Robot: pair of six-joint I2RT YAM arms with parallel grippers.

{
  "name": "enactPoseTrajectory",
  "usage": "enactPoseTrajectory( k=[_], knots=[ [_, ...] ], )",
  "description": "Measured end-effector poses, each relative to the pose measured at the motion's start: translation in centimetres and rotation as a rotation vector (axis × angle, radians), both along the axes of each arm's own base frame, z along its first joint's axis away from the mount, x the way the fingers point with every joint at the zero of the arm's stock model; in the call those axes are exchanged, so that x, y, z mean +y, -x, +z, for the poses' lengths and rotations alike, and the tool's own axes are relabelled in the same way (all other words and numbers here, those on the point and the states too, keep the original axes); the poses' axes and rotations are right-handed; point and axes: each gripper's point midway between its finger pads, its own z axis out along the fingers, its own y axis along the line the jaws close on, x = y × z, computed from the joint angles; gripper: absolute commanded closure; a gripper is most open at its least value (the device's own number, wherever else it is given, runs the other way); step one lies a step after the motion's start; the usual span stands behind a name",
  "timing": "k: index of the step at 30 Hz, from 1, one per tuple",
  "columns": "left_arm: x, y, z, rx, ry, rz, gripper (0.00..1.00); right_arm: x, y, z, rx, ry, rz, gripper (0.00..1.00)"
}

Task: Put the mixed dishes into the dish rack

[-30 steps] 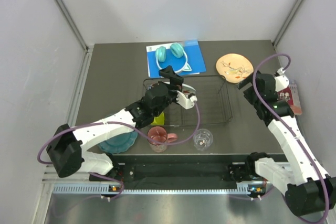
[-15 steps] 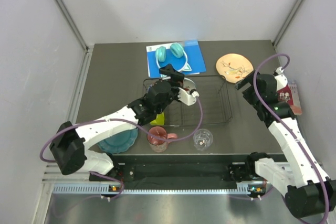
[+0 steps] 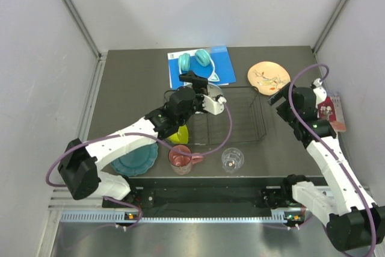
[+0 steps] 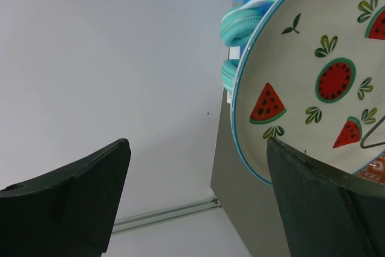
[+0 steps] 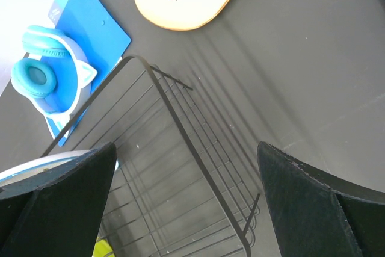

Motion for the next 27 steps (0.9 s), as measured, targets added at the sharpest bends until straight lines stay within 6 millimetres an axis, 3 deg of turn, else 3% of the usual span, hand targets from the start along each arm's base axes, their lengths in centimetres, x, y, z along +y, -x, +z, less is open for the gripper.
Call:
enactPoseTrajectory(
  k=[4,7,13,17,22,25,27],
  knots=[
    [-0.1,-1.1,0.4,-0.021,0.021,0.02,0.01,0.0,0.0,0.1,-0.009,0.001,0.002,0.0],
    [-0.5,-2.2,2.3,-0.078,0.071,0.038,0.01,0.0,-0.2,0.2,-0.014,0.0,0.0,0.0],
    [-0.7,-3.7,9.2,-0.232,0.22,0.075,0.01,-1.2,-1.5,-0.6,-0.005,-0.019,-0.046,0.0],
    [0.3,-3.9,14.6,-0.287,0.346,0.116,0.01,-2.8,-3.6,-3.0,0.046,-0.053,-0.118,0.0],
    [3.7,-3.5,19.7,-0.24,0.514,0.203,0.01,-4.6,-6.5,-8.5,0.167,-0.108,-0.192,0.01],
    [7.6,-2.6,20.5,-0.198,0.575,0.279,0.01,-4.6,-8.2,-11.6,0.234,-0.135,-0.203,0.0],
    [10.4,-1.7,20.5,-0.172,0.6,0.329,0.01,-4.5,-9.5,-12.6,0.245,-0.152,-0.202,0.01]
  ],
)
